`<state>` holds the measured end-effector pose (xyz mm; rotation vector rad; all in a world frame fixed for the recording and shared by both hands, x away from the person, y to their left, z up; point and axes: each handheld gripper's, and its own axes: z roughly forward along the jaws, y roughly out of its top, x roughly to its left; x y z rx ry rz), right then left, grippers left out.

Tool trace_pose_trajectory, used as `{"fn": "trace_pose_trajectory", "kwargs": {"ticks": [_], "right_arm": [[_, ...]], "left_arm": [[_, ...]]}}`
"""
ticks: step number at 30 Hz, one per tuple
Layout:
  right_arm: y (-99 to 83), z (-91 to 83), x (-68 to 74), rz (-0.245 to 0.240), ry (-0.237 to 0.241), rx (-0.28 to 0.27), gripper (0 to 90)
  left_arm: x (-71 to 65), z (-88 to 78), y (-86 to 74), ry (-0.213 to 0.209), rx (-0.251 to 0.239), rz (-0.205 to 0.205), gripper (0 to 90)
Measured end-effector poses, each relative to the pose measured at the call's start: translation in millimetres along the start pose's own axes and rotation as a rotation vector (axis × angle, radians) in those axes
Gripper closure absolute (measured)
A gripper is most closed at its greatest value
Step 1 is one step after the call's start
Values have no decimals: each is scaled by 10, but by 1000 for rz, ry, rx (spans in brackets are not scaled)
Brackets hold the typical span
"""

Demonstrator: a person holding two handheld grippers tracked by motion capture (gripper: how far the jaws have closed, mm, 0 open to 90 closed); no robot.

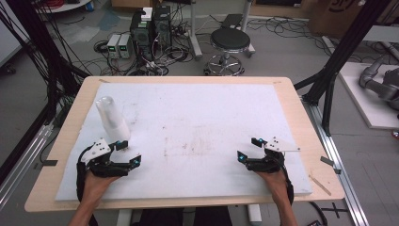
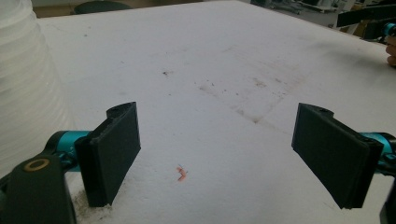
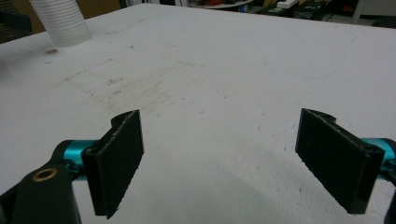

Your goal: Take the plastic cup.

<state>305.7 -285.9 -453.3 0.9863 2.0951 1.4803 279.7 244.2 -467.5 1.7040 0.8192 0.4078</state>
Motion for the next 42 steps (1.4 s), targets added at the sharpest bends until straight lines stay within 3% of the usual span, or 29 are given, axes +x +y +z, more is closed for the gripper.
{"fn": "trace_pose_trajectory", "kwargs": {"ticks": [21, 29, 39, 41, 42], "right_arm": [[-4, -11, 2, 1, 0, -7, 149], [-1, -2, -8, 9, 2, -2, 149], [7, 15, -22, 22, 4, 19, 149], [6, 14, -20, 28, 5, 20, 149], [7, 14, -22, 26, 5, 18, 149]], "left_arm": [[2, -2, 0, -1, -4, -4, 153], [17, -27, 7, -38, 6, -9, 152], [72, -273, 73, -109, -7, 1, 152], [119, -427, 121, -121, -22, 11, 152], [119, -427, 121, -121, -22, 11, 152]]}}
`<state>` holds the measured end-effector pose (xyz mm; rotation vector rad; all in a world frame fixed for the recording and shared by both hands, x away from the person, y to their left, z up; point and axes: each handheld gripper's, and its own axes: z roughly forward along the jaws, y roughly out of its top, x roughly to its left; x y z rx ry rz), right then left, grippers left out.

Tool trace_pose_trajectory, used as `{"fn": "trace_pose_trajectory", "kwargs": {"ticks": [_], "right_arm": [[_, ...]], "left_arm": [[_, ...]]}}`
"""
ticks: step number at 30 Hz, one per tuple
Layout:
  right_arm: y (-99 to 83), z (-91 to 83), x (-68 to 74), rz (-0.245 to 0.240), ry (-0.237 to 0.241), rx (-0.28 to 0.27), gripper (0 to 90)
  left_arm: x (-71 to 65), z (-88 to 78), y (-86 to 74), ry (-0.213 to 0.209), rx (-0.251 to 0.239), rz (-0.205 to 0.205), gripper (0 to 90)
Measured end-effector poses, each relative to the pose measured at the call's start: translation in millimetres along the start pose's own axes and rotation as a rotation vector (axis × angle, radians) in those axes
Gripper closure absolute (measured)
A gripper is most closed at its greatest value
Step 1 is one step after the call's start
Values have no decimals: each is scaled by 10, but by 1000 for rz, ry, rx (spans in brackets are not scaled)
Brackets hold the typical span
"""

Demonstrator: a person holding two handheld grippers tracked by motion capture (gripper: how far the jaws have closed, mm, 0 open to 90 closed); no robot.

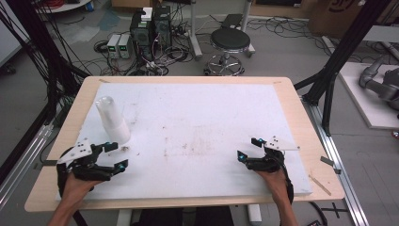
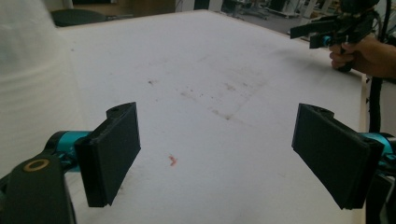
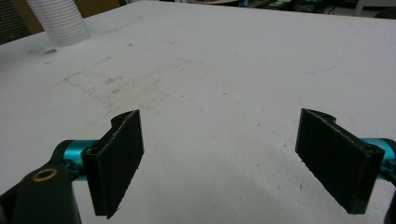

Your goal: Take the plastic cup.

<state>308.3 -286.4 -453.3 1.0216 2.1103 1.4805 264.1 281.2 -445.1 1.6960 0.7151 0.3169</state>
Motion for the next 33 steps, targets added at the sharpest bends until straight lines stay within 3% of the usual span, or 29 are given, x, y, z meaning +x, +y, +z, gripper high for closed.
{"fn": "trace_pose_trajectory", "kwargs": {"ticks": [5, 12, 23, 33], "right_arm": [[1, 6, 1, -3, -2, 6, 149], [1, 7, 1, -9, -5, 4, 149], [1, 6, 7, -12, -6, 5, 149], [1, 8, 7, -14, -5, 4, 149]], "left_arm": [[136, -350, 195, 11, -50, 34, 150], [335, -621, 453, 21, -65, 80, 147], [588, -654, 743, -1, -19, 130, 146], [897, -594, 994, -15, -24, 125, 142]]}}
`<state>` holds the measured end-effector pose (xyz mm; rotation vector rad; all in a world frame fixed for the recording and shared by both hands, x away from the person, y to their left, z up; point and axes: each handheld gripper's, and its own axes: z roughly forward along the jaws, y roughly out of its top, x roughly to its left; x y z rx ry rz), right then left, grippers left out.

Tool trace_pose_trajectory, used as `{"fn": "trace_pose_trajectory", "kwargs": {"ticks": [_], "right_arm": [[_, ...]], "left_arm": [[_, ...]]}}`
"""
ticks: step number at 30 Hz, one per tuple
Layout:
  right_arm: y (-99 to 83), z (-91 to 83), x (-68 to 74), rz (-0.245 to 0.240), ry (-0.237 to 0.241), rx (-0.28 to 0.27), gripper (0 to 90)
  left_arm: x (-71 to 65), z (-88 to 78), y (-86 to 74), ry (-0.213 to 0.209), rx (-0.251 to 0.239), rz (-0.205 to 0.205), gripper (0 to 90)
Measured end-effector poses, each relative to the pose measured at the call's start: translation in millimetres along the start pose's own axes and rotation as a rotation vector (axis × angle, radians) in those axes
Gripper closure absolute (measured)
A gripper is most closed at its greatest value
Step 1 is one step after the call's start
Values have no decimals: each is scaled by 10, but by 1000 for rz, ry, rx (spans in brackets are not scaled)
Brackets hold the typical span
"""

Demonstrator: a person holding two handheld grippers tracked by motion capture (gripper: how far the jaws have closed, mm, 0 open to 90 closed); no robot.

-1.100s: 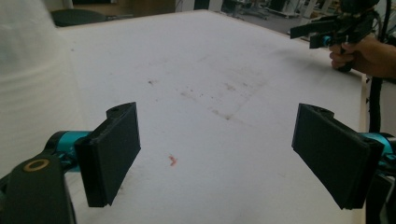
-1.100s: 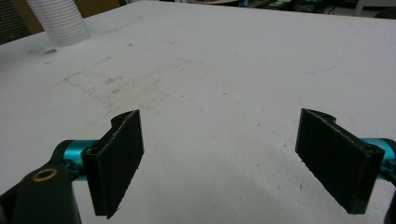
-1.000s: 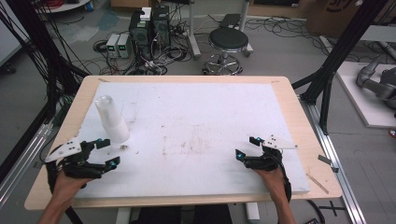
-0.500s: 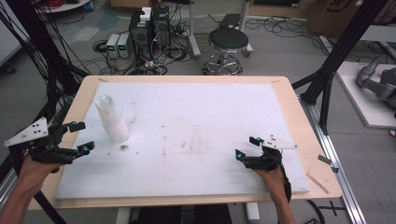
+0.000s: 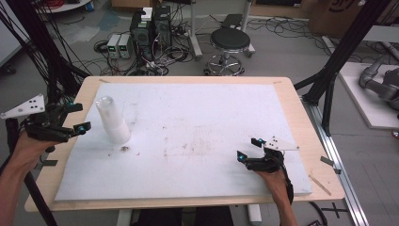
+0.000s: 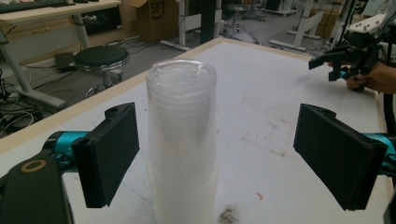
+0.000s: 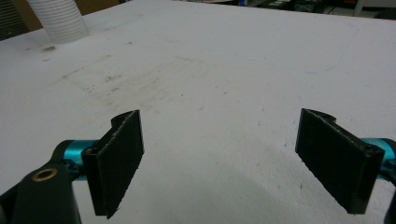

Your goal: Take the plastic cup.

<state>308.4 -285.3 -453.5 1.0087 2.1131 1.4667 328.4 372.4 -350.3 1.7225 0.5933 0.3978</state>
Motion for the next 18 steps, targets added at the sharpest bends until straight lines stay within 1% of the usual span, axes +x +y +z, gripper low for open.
{"fn": "trace_pose_trajectory", "kwargs": {"ticks": [1, 5, 11, 13, 16, 17, 18], "right_arm": [[1, 0, 1, 2, 1, 0, 149], [1, 0, 1, 3, 1, 1, 149], [1, 0, -1, 3, 1, 2, 149], [1, 1, -1, 0, 1, 6, 149], [2, 3, -2, 1, 1, 7, 149], [2, 4, -2, 2, 2, 6, 149], [2, 4, -2, 2, 2, 6, 149]], "left_arm": [[0, 0, 0, 0, 0, 0, 142], [88, 75, 19, -7, 9, -2, 142], [143, 162, 21, -17, 6, -1, 142], [169, 229, 43, -22, 19, 1, 142], [183, 275, 68, -30, 26, 3, 142], [203, 322, 93, -37, 39, 4, 142], [203, 322, 93, -37, 39, 4, 142]]}}
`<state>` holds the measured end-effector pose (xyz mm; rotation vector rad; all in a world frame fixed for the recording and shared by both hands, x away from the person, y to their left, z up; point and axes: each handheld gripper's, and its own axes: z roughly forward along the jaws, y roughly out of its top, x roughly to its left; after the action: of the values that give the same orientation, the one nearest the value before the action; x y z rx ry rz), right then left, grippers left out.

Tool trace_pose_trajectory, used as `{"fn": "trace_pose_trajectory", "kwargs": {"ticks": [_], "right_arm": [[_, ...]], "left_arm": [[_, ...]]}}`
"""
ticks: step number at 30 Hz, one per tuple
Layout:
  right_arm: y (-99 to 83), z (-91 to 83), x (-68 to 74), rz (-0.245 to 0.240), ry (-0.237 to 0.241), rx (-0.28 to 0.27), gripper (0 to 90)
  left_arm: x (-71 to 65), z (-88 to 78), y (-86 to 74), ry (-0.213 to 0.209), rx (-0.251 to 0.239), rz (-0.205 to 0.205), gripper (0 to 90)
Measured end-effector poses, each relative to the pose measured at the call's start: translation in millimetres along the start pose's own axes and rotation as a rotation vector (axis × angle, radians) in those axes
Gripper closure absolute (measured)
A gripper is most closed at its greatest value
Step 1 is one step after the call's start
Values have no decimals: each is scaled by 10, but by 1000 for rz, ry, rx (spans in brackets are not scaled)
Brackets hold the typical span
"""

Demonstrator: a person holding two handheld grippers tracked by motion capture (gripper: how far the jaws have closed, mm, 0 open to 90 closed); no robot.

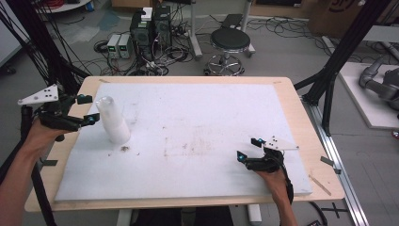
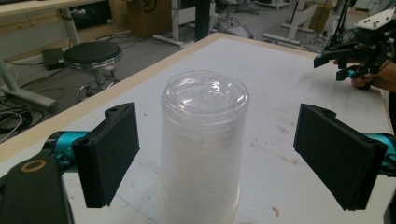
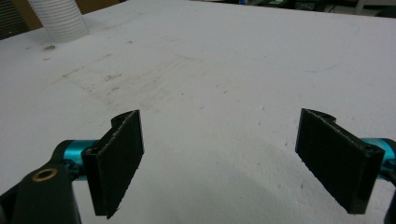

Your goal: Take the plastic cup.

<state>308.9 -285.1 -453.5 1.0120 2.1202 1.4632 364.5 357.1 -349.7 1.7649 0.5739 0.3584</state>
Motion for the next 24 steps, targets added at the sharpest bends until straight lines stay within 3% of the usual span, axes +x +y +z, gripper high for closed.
{"fn": "trace_pose_trajectory", "kwargs": {"ticks": [7, 15, 24], "right_arm": [[0, 1, 0, 3, 2, 2, 149], [2, 4, -3, 1, 0, 5, 149], [4, 10, -8, 3, 2, 5, 149]], "left_arm": [[60, 148, -18, -10, 11, -10, 142], [86, 321, -63, -31, 62, -15, 142], [103, 392, -91, -21, 104, -28, 146]]}}
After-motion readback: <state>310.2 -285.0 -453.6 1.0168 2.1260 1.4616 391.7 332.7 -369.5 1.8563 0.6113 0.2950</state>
